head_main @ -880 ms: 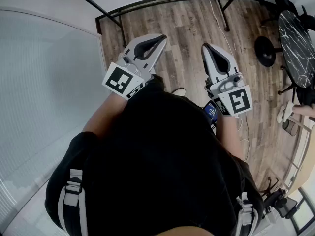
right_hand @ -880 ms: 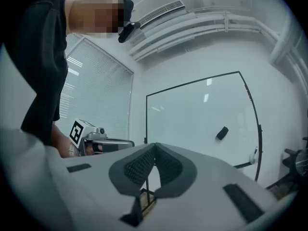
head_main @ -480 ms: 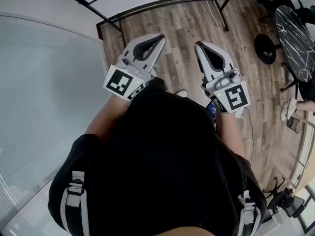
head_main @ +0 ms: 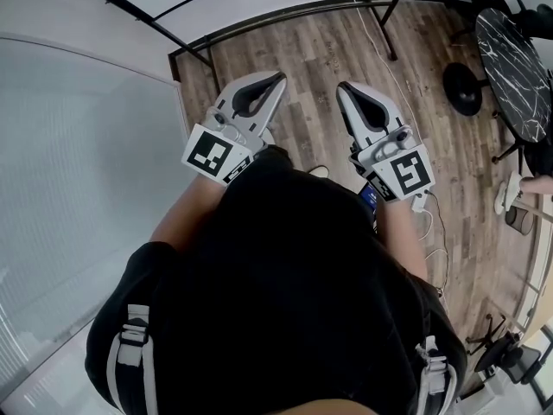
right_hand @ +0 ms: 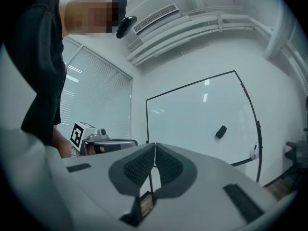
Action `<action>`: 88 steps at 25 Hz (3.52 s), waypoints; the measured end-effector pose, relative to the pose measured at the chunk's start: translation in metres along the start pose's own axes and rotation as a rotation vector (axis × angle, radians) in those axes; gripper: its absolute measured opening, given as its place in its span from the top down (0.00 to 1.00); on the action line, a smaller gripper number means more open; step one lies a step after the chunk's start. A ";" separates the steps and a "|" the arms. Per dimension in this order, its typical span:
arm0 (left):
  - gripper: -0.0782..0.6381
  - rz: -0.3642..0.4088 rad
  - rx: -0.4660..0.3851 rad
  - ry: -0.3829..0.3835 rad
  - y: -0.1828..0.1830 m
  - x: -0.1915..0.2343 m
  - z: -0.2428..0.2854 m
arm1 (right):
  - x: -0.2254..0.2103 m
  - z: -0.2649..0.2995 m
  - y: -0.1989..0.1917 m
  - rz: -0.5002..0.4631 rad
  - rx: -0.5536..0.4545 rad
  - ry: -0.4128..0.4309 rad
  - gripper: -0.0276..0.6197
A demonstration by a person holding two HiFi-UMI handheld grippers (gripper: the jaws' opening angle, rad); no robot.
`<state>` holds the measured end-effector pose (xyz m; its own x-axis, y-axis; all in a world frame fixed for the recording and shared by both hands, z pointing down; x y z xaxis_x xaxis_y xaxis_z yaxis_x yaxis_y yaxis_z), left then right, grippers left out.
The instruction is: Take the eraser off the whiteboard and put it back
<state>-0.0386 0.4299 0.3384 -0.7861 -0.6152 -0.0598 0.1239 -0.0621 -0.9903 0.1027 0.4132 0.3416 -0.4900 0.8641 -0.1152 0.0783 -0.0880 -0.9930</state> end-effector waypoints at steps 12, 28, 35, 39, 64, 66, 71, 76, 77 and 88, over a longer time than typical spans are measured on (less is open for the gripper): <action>0.88 -0.028 0.024 -0.041 -0.009 0.037 0.030 | -0.033 0.038 -0.004 0.043 0.016 -0.022 0.95; 0.88 -0.080 -0.012 -0.130 -0.016 0.200 0.097 | -0.106 0.193 0.003 0.000 0.106 -0.078 0.95; 0.88 -0.077 -0.022 -0.196 -0.020 0.262 0.114 | -0.124 0.251 0.003 -0.006 0.132 -0.129 0.95; 0.88 -0.083 -0.023 -0.229 -0.024 0.291 0.122 | -0.131 0.278 0.002 0.004 0.132 -0.161 0.95; 0.88 -0.089 -0.046 -0.156 -0.004 0.359 0.224 | -0.245 0.330 -0.002 0.009 0.149 -0.150 0.95; 0.88 -0.080 -0.046 -0.132 0.003 0.365 0.245 | -0.269 0.333 0.005 -0.004 0.142 -0.132 0.95; 0.88 -0.076 -0.043 -0.077 0.017 0.372 0.301 | -0.338 0.332 0.020 -0.020 0.142 -0.102 0.95; 0.88 -0.070 -0.033 -0.027 0.024 0.372 0.349 | -0.410 0.329 0.026 0.043 0.153 -0.145 0.95; 0.88 -0.068 -0.031 -0.018 0.025 0.372 0.357 | -0.421 0.328 0.027 0.060 0.150 -0.154 0.95; 0.88 -0.052 -0.004 0.082 0.020 0.382 0.410 | -0.511 0.345 0.018 0.232 0.117 -0.219 0.88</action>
<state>-0.0881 -0.1287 0.3471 -0.8384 -0.5447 -0.0178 0.0788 -0.0890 -0.9929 0.0548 -0.2007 0.3738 -0.6468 0.6884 -0.3282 0.1160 -0.3366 -0.9345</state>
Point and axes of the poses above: the fingertips, and each gripper's own axes: z forward along the fingers, x to its left, y out of its top, the point moved 4 cm from there along -z, backward along the fingers, and after that the axes turned 5 degrees about x, right-handed, at the moved point
